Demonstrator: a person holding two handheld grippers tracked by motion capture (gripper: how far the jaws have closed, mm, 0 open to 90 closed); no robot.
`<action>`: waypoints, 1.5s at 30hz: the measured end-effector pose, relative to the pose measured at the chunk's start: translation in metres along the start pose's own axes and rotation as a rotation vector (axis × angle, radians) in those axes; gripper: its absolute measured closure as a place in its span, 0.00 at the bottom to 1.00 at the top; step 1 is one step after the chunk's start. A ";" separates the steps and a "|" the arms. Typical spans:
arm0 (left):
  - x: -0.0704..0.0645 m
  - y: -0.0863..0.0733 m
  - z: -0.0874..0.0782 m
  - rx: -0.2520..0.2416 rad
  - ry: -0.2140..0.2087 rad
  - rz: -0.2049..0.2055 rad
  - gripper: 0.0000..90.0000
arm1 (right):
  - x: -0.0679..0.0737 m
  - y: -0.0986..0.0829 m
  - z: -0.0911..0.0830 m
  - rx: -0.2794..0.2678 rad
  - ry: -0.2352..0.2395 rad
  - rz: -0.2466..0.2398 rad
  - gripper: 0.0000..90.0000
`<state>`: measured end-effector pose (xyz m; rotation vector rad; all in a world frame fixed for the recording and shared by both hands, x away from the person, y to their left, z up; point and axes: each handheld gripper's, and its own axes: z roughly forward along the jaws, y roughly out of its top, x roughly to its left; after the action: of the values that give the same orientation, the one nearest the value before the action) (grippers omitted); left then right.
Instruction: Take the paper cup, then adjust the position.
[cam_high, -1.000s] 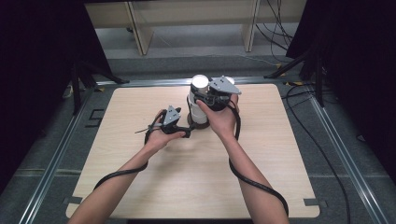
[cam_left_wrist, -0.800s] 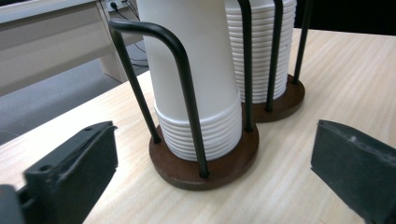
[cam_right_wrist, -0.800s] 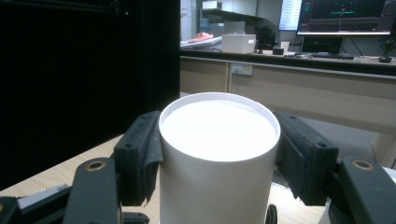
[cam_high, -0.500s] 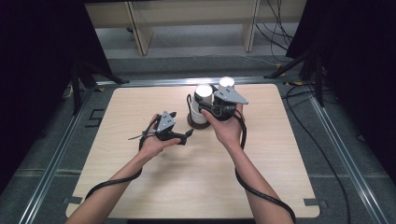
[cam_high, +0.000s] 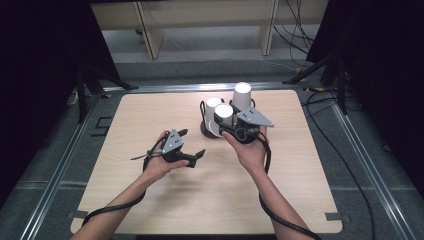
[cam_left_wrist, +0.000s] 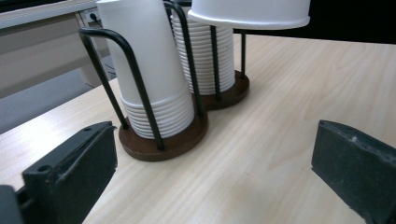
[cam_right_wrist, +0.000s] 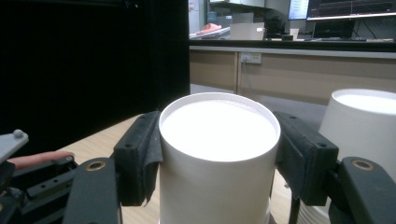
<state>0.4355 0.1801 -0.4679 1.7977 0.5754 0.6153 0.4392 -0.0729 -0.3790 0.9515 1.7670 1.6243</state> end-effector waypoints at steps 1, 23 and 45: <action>-0.002 0.000 -0.002 0.001 -0.001 0.002 0.00 | -0.001 -0.001 -0.003 0.004 0.000 -0.002 0.40; -0.013 -0.003 -0.030 -0.027 0.008 -0.025 0.00 | 0.003 -0.021 -0.036 -0.001 0.004 0.007 0.40; -0.044 0.007 -0.010 -0.074 -0.069 0.051 0.00 | 0.013 -0.038 -0.044 0.051 0.035 0.143 0.40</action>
<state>0.3961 0.1565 -0.4643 1.7614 0.4562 0.5995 0.3918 -0.0891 -0.4104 1.1014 1.8072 1.6998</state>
